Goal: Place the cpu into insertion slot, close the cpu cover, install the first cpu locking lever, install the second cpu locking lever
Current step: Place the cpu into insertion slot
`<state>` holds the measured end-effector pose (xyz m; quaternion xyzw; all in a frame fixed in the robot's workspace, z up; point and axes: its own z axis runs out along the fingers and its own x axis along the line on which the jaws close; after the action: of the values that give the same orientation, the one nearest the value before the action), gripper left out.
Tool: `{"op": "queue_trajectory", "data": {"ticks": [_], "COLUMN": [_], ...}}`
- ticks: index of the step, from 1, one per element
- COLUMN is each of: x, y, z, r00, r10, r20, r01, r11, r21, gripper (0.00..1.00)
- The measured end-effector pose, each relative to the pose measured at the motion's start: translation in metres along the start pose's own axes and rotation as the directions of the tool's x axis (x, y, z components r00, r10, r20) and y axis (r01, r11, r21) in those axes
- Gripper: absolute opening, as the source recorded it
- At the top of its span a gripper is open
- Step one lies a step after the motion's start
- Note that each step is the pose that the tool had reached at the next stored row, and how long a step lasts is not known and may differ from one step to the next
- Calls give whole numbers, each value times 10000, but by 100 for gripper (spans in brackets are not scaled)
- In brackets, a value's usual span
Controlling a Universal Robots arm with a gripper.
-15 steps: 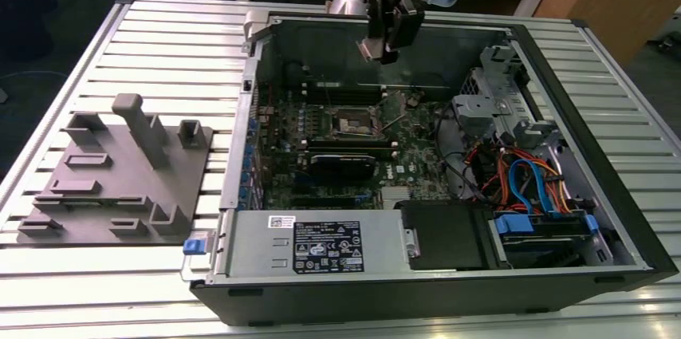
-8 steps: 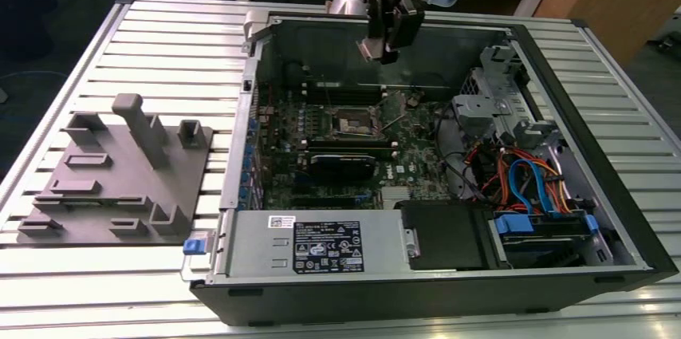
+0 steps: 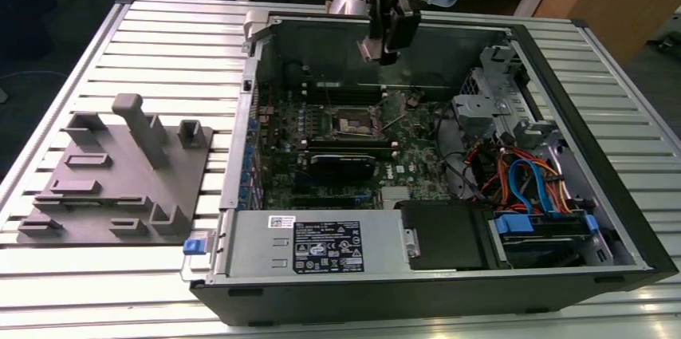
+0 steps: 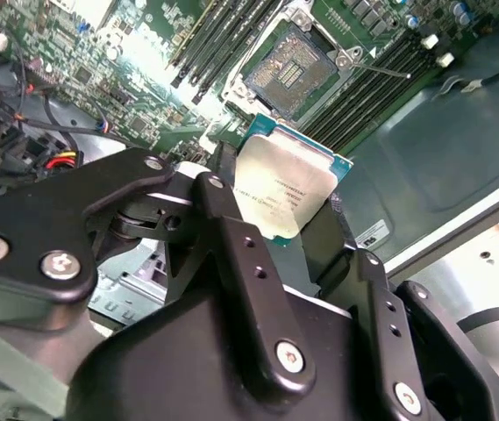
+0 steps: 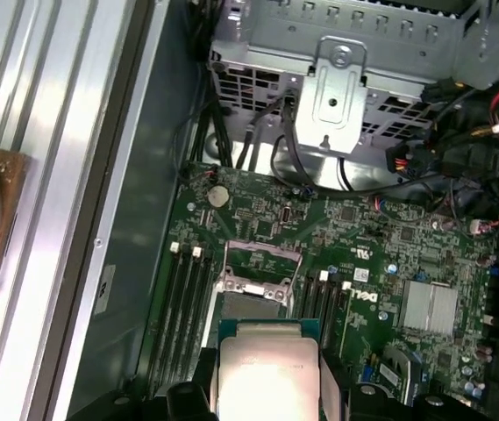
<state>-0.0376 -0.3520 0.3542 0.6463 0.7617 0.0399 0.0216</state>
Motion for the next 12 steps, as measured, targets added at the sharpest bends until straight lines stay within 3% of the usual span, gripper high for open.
{"op": "queue_trajectory", "data": {"ticks": [5, 12], "x": [5, 5], "y": [-1, -3], "z": [22, 43], "r00": [9984, 9980], "r10": [560, 631], "r20": [52, 57], "r01": [-560, -631], "r11": [9984, 9980], "r21": [-9, -13], "gripper": [54, 54]}}
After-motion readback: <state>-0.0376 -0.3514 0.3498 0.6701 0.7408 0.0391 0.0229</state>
